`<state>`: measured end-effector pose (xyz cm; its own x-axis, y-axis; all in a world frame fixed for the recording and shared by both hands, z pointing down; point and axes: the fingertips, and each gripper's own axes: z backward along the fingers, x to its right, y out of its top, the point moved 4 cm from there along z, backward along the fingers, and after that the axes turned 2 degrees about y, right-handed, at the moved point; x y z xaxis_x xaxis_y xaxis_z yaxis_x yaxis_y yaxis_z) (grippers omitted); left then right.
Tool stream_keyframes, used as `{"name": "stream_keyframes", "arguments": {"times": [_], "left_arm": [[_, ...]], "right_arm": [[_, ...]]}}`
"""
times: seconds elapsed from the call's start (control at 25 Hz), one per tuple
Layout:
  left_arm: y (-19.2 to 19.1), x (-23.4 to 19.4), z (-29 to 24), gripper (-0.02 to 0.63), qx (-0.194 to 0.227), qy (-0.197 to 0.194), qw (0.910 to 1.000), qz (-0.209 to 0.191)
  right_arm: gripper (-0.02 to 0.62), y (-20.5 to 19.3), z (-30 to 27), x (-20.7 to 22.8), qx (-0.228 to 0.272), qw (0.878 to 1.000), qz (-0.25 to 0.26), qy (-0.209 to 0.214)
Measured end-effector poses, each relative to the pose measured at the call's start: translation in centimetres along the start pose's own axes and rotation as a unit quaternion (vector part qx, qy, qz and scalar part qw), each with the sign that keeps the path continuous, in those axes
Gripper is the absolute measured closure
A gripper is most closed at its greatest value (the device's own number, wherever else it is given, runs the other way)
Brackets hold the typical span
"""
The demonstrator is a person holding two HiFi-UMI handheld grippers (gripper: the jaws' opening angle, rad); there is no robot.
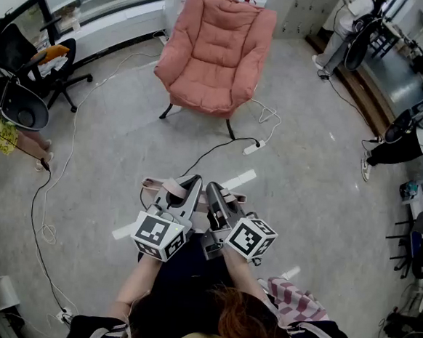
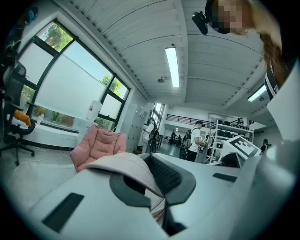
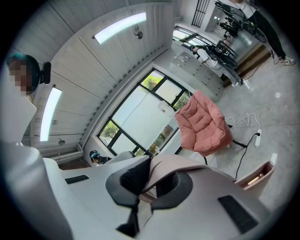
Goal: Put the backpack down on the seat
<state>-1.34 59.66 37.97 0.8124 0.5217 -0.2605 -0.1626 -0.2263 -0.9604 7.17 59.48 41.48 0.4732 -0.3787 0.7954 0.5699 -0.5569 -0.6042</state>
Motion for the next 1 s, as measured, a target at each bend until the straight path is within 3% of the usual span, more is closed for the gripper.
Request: {"name": "stream_keyframes", "arguments": {"times": [0.36,0.52,1.0], "left_arm": [[0.4,2.0,0.2,0.588,0.013,-0.004,0.9998,-0.015],[0.1,2.8,-0.4,0.588,0.014,-0.009,0.9997,-0.02],[-0.3,2.7,-1.7,0.588,0.003,-0.018,0.9998,-0.01]], "right_arm": [[0.557,0.8,1.9,-0.5,0.019,1.0,0.016,0.008],[0.557,1.6,2.7,0.0,0.035,0.999,0.001,0.021],[0.555,2.0,2.6,1.1,0.039,0.999,-0.027,0.007]]}}
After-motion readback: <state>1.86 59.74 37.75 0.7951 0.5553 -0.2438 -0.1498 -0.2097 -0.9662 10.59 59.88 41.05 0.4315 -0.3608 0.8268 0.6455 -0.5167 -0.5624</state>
